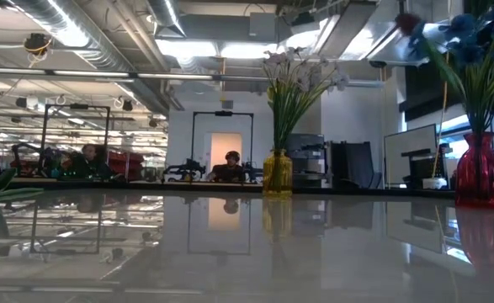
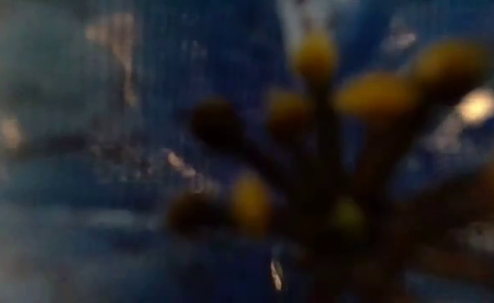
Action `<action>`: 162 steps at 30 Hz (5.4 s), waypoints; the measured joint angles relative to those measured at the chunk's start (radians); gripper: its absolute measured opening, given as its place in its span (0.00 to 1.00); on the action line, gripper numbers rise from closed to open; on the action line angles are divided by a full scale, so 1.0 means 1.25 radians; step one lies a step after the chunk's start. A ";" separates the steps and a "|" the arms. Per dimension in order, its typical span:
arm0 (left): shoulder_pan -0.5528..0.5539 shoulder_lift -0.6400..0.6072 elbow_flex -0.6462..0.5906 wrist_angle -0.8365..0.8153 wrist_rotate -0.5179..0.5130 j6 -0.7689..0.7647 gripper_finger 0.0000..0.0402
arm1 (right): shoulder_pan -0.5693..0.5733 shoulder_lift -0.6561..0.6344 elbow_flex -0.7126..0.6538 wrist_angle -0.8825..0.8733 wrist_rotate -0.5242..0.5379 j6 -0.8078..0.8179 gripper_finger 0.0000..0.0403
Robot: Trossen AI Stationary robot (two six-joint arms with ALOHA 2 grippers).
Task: Sort flowers into vase by color
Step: Put the blue flowers into the red vase, then put the pink flower into the red vase
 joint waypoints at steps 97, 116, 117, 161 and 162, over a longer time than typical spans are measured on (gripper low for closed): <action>0.033 0.021 -0.246 -1.022 0.359 0.251 0.34 | 0.000 0.006 -0.248 0.259 0.229 0.101 0.84; 0.059 0.016 -0.434 -0.722 0.322 0.522 0.34 | 0.000 0.007 -0.248 0.374 0.260 0.018 0.84; 0.059 0.017 -0.435 -0.717 0.317 0.523 0.34 | 0.000 0.007 -0.248 0.390 0.259 0.004 0.84; 0.004 0.005 -0.294 0.571 -0.042 0.122 0.00 | -0.001 0.678 -0.248 1.346 0.069 -0.320 0.80; 0.012 0.008 -0.292 0.575 -0.036 0.124 0.00 | -0.005 0.689 -0.248 1.386 0.060 -0.318 0.78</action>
